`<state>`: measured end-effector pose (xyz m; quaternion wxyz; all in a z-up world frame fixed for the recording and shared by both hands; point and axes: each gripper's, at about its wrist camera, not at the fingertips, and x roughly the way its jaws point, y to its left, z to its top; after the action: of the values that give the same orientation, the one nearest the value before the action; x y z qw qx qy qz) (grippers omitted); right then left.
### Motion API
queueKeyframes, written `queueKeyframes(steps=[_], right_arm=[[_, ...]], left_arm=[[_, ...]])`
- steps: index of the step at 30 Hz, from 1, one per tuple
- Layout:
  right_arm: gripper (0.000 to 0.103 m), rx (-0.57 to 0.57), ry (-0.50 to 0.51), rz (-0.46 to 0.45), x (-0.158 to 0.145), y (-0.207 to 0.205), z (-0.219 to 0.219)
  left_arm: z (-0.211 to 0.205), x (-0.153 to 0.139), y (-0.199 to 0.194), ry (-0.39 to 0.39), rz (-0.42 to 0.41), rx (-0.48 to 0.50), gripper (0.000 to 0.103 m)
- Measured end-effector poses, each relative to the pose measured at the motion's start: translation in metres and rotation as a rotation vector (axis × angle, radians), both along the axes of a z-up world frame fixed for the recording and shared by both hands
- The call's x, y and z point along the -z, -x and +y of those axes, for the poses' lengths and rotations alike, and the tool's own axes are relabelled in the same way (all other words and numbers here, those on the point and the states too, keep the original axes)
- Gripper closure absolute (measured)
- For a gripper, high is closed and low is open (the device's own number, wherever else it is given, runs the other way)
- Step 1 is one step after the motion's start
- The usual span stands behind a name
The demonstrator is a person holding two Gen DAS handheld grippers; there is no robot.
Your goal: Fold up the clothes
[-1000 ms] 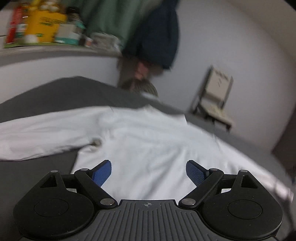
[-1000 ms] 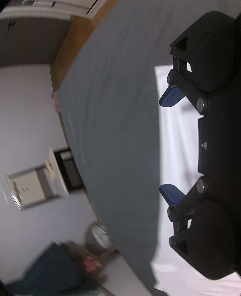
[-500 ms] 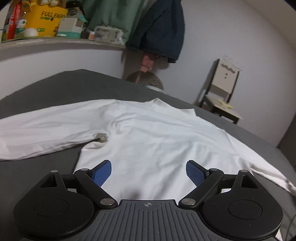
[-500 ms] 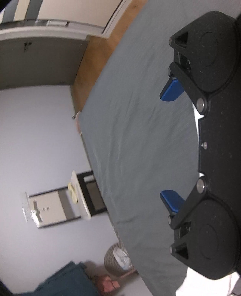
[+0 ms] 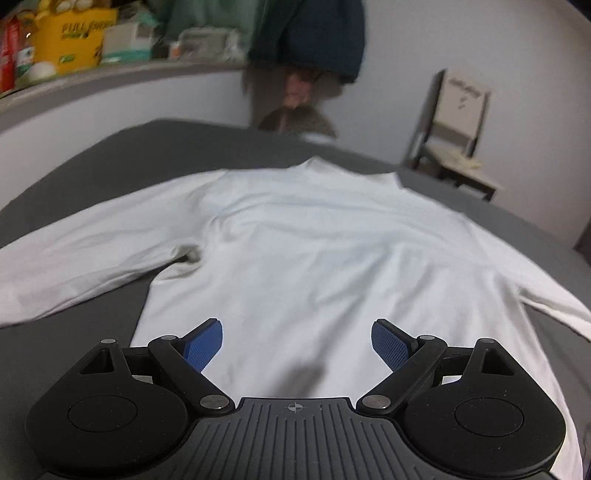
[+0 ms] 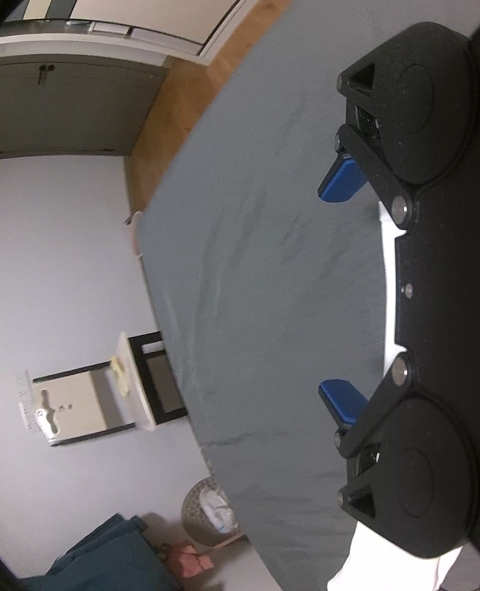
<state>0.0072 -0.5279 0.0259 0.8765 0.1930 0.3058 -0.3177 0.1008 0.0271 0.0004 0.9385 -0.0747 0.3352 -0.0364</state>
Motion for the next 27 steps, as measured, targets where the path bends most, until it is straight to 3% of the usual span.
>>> queueKeyframes(steps=[4, 7, 10, 13, 19, 21, 23, 26, 27], right_arm=[[0.0, 0.004, -0.01, -0.043, -0.002, 0.003, -0.013], [0.001, 0.047, -0.044, -0.023, 0.006, -0.003, -0.03], [0.017, 0.111, -0.095, 0.044, 0.015, -0.006, -0.047], [0.021, 0.136, -0.15, 0.043, 0.02, 0.004, -0.063], [0.04, 0.058, -0.232, 0.091, 0.026, 0.016, -0.07], [0.058, 0.032, -0.255, 0.112, 0.03, 0.014, -0.067], [0.069, 0.01, -0.244, 0.157, 0.034, 0.014, -0.061], [0.069, -0.015, -0.182, 0.172, 0.037, 0.006, -0.054], [0.076, -0.019, -0.172, 0.167, 0.038, 0.005, -0.053]], left_arm=[[0.002, -0.004, 0.007, -0.065, -0.038, -0.053, 0.012], [0.004, -0.006, 0.011, -0.105, -0.072, -0.066, 0.012], [0.011, -0.008, 0.013, -0.066, -0.082, -0.076, 0.012], [0.021, -0.007, 0.012, 0.001, -0.075, -0.088, 0.012], [0.026, 0.001, 0.008, 0.075, -0.049, -0.089, 0.012], [0.025, 0.002, 0.008, 0.074, -0.046, -0.08, 0.012], [0.023, 0.003, 0.008, 0.07, -0.045, -0.069, 0.012], [0.022, 0.003, 0.009, 0.066, -0.045, -0.061, 0.012], [0.022, 0.003, 0.009, 0.066, -0.045, -0.059, 0.012]])
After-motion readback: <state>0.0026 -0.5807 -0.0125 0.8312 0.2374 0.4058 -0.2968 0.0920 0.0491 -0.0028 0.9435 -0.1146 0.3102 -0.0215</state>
